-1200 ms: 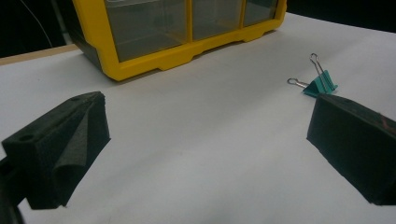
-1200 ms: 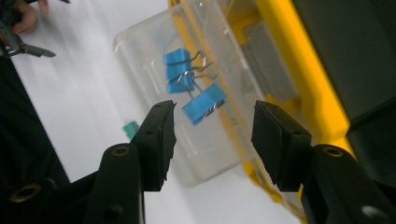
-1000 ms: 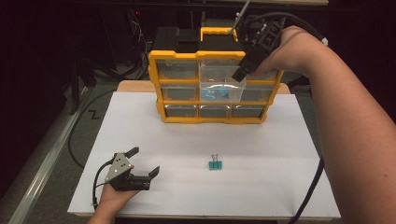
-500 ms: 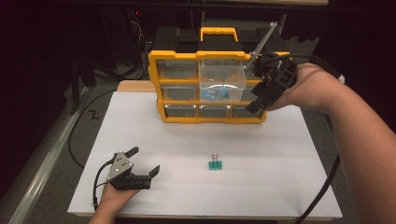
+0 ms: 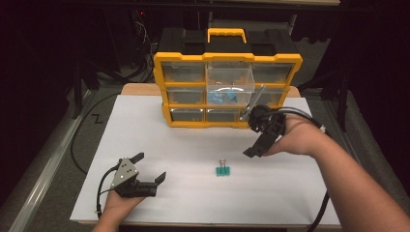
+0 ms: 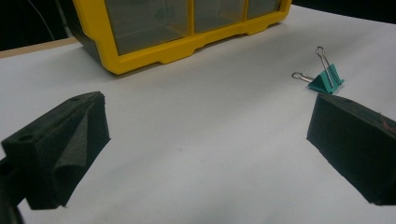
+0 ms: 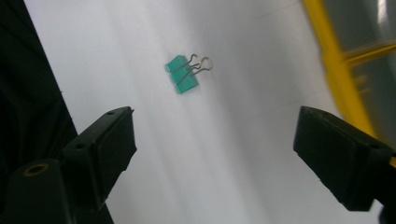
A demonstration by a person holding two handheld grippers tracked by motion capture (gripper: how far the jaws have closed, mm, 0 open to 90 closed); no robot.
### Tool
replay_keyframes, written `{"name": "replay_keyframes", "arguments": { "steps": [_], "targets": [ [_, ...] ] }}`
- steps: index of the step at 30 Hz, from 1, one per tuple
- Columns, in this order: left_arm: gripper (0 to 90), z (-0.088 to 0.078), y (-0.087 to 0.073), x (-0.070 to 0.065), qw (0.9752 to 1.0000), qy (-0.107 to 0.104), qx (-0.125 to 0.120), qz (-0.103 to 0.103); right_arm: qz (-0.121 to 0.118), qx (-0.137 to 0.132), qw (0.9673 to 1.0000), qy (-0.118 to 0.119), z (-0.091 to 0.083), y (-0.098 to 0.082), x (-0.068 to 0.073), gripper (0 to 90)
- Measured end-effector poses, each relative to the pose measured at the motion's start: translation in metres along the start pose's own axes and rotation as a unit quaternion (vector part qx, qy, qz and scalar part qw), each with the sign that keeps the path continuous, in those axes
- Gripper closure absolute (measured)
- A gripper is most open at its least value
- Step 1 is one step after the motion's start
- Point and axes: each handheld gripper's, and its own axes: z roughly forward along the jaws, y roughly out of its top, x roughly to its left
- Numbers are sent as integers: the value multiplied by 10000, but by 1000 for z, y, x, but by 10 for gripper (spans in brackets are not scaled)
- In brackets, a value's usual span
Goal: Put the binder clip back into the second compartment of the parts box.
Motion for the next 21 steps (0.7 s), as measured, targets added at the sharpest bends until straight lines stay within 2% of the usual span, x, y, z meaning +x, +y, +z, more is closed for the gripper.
{"name": "replay_keyframes", "arguments": {
  "steps": [1,2,3,7,12,16,17,18,20,21],
  "targets": [
    [3,0,0,0,10000,-7,-1,5,-42,85,9999,48,24,-2,5,89],
    [3,0,0,0,10000,-6,-10,4,-42,85,9999,48,24,-2,5,89],
    [3,0,0,0,10000,-10,-13,11,-49,99,9999,64,32,-2,6,87],
    [3,0,0,0,10000,-16,-5,-13,-187,214,9994,186,75,-3,13,96],
    [3,0,0,0,10000,-41,31,47,-198,180,9992,294,111,3,11,202],
    [3,0,0,0,10000,-35,20,49,-231,79,9987,449,128,15,5,363],
    [3,0,0,0,10000,-40,28,51,-258,80,9980,570,132,18,4,405],
    [3,0,-1,0,10000,-36,23,45,-297,115,9978,573,134,20,4,447],
    [3,0,-1,0,10000,-36,31,45,-364,152,9973,619,137,24,4,608],
    [3,0,-1,1,10000,-37,34,49,-405,121,9969,665,135,27,4,802]
  ]
}}
